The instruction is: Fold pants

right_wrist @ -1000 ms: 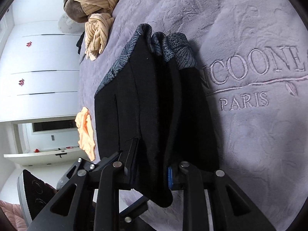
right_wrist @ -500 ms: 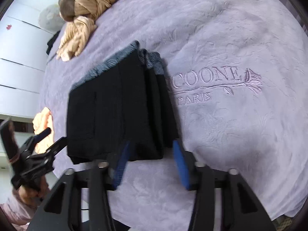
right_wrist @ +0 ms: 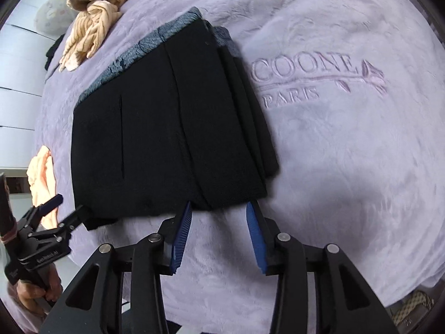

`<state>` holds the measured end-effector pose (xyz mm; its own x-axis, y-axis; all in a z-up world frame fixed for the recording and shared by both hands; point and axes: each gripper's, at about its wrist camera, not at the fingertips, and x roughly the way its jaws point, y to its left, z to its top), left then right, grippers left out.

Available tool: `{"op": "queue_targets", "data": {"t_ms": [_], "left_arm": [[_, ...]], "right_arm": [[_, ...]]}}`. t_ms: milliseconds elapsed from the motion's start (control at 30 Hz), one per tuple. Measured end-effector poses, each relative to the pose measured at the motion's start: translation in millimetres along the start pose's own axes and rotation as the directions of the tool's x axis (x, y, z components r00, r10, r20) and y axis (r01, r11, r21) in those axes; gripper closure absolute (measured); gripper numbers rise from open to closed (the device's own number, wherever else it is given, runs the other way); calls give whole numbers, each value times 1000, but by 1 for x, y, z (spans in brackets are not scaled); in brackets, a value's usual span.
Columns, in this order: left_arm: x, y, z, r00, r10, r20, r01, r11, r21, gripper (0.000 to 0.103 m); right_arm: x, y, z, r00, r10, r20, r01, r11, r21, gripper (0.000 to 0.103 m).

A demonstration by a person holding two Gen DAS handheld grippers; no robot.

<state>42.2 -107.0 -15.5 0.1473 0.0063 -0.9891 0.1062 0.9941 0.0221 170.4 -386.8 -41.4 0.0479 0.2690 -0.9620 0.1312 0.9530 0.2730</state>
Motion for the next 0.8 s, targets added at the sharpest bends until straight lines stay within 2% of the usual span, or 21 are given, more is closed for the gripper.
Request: {"op": "queue_targets", "data": {"t_ms": [100,233,533,800], "left_arm": [[-7,12,-4,1000,3,-3,-3,1000,-8,3],[-15,22,-10,1000,-3,0,3,1000,-1,3],[-21,41,-20,999,-37,3,37,998,50,3],[-25,56,-23,998,-62,12,61,996,70,3]], "right_arm": [[-6,2,-13,1000,7,-3,-7,1000,24,58],[-11,10,-27,999,39,5,-39,997,61,48],[-11,61,-37,998,53,20,-54,997,48,40],[-12,86,-54,998,56,12,-56,997,50,39]]}}
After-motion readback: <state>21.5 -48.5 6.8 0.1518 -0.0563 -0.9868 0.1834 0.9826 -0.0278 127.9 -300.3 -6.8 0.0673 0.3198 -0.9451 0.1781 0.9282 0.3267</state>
